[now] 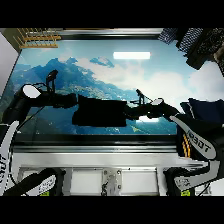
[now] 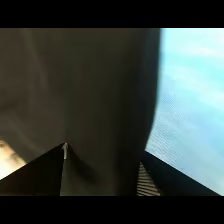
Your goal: Fold the clothes and pants, and hang the long-sleeved shirts on hangers.
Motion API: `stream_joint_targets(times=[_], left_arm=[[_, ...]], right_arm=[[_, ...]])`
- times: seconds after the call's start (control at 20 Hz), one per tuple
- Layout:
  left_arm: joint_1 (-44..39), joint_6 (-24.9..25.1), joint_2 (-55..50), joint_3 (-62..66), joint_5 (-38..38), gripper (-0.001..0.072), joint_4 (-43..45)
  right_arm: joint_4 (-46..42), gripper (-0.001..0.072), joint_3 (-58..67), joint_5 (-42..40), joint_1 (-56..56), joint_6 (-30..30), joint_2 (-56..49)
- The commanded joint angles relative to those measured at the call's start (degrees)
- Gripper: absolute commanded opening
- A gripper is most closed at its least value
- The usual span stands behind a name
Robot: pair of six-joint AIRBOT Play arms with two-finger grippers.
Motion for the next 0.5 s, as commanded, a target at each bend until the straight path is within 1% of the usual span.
stream_joint_targets(times=[0.0,0.05,0.1,0.2,0.25,0.35,0.45], left_arm=[[-0.3,-0.1,0.0,-0.2,0.4,0.0006,-0.2],[-0.3,-0.2,0.0,-0.3,0.4,0.0006,-0.2],[-0.3,-0.3,0.0,-0.3,0.3,0.0006,-0.2],[-0.3,-0.3,0.0,-0.2,0.0,0.0006,-0.2],[-0.3,-0.3,0.0,-0.3,-0.1,0.0006,-0.2],[-0.3,-0.3,0.0,-0.3,0.0,0.0006,-0.2],[-0.3,-0.3,0.0,-0.3,0.0,0.0006,-0.2]], right_arm=[[10.3,0.0457,1.8,-1.3,4.6,-6.0,-3.7],[10.3,0.0159,2.6,-2.0,5.6,-6.5,-3.7],[10.5,0.0012,3.5,-2.1,6.2,-7.6,-3.7],[8.2,0.0011,5.6,-0.8,5.4,-6.6,-2.6],[4.3,0.0011,6.8,0.1,4.0,-3.9,-1.2],[-11.2,0.0011,9.6,4.2,-1.6,6.1,3.3],[-28.9,0.0011,13.0,12.1,-9.5,16.4,9.1]])
